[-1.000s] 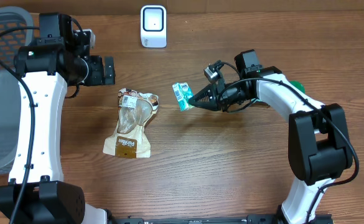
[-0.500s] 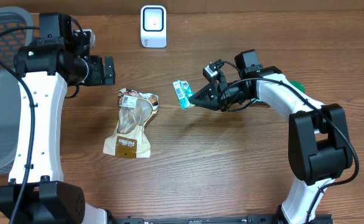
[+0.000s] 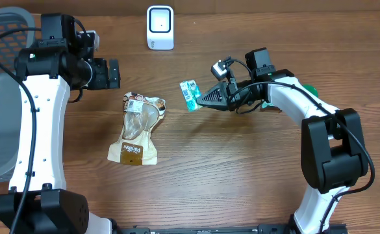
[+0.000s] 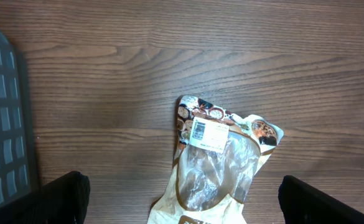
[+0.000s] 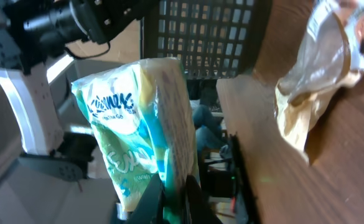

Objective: Scan the item barcode
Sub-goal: 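Lift the teal tissue pack and hold it up with the right gripper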

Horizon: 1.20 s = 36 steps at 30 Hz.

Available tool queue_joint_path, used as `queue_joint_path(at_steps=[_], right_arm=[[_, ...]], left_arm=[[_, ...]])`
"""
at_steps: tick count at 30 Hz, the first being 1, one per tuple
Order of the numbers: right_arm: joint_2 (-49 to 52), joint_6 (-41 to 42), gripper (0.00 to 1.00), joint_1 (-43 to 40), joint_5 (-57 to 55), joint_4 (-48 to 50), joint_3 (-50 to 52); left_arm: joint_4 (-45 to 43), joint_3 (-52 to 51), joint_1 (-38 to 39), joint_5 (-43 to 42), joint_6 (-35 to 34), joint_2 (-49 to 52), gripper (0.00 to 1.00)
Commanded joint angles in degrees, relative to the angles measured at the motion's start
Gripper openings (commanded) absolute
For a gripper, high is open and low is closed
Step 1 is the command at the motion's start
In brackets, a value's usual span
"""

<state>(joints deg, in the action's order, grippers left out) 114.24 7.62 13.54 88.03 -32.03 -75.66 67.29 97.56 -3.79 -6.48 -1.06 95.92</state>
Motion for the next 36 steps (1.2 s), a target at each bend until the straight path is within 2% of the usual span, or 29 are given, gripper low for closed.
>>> queue_joint_path(at_steps=[1,4,13,20,28,36], right_arm=[[-2.27,-0.11,0.04,-0.22,1.88,2.49,-1.27],[-2.27,0.52,0.04,-0.22,1.88,5.25,-1.27],[-2.27,9.66,0.04,-0.22,1.88,12.28,-1.27],[-2.27,10.88,0.04,-0.20,1.88,11.89,-1.27],[-2.27,22.25,0.04,0.00,1.88,11.80,-1.25],[-2.27,22.60,0.04,0.00,-0.22,11.80,-1.25]], left_arm=[[-0.22,1.07,-0.15,-0.44,1.11,0.39,1.00],[-0.22,1.07,-0.15,-0.44,1.11,0.39,0.99],[-0.22,1.07,-0.15,-0.44,1.11,0.39,1.00],[-0.22,1.07,-0.15,-0.44,1.11,0.39,1.00],[-0.22,1.07,-0.15,-0.44,1.11,0.39,1.00],[-0.20,1.07,-0.15,-0.44,1.11,0.39,0.99]])
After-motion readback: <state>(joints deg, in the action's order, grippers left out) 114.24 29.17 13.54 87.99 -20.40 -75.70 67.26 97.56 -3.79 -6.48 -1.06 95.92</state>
